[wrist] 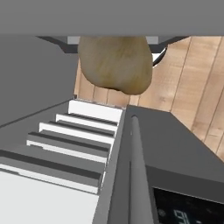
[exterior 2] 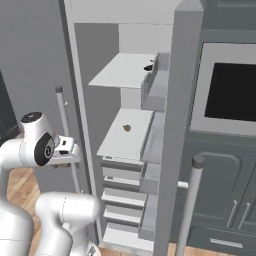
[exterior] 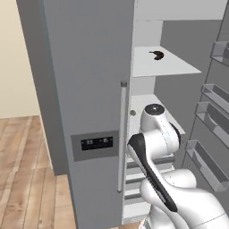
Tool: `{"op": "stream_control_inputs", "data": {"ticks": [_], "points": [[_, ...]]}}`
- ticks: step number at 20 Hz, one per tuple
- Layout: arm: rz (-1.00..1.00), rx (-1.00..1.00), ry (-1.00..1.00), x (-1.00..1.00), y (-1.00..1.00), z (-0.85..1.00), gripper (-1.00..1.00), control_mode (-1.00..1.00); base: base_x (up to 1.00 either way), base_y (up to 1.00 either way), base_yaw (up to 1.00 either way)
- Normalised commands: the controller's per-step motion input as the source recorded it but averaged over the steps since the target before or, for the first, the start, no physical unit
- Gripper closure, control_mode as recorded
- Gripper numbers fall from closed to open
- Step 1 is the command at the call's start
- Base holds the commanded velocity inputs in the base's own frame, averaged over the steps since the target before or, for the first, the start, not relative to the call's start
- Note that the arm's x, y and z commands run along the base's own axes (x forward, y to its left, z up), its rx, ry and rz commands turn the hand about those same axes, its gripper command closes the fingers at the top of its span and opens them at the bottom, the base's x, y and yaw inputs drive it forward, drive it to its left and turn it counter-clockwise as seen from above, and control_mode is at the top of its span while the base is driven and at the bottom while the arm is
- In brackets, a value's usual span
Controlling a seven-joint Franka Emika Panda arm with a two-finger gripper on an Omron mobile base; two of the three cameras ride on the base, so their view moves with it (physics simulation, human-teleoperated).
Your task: Place the garlic in the correct fridge rack based on whether it is a fruit or vegetable. Finally, close the fridge door.
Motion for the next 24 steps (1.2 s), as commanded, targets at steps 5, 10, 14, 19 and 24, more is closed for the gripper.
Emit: {"op": "stream_control_inputs", "data": {"ticks": [5,10,14,19,24], "points": [[0.0,0.0,0.0,0.0,0.0,0.0,1.0,1.0,0.3,-0.36,0.0],[0.0,0.0,0.0,0.0,0.0,0.0,1.0,1.0,0.33,-0.31,0.0],[0.0,0.0,0.0,0.0,0.0,0.0,1.0,1.0,0.21,-0.44,0.0],[0.0,0.12,0.0,0.65,-0.37,0.0,1.0,-1.0,0.0,0.0,0.0],[0.0,0.12,0.0,0.99,-0.45,-0.09,1.0,-1.0,0.0,0.0,0.0]]}}
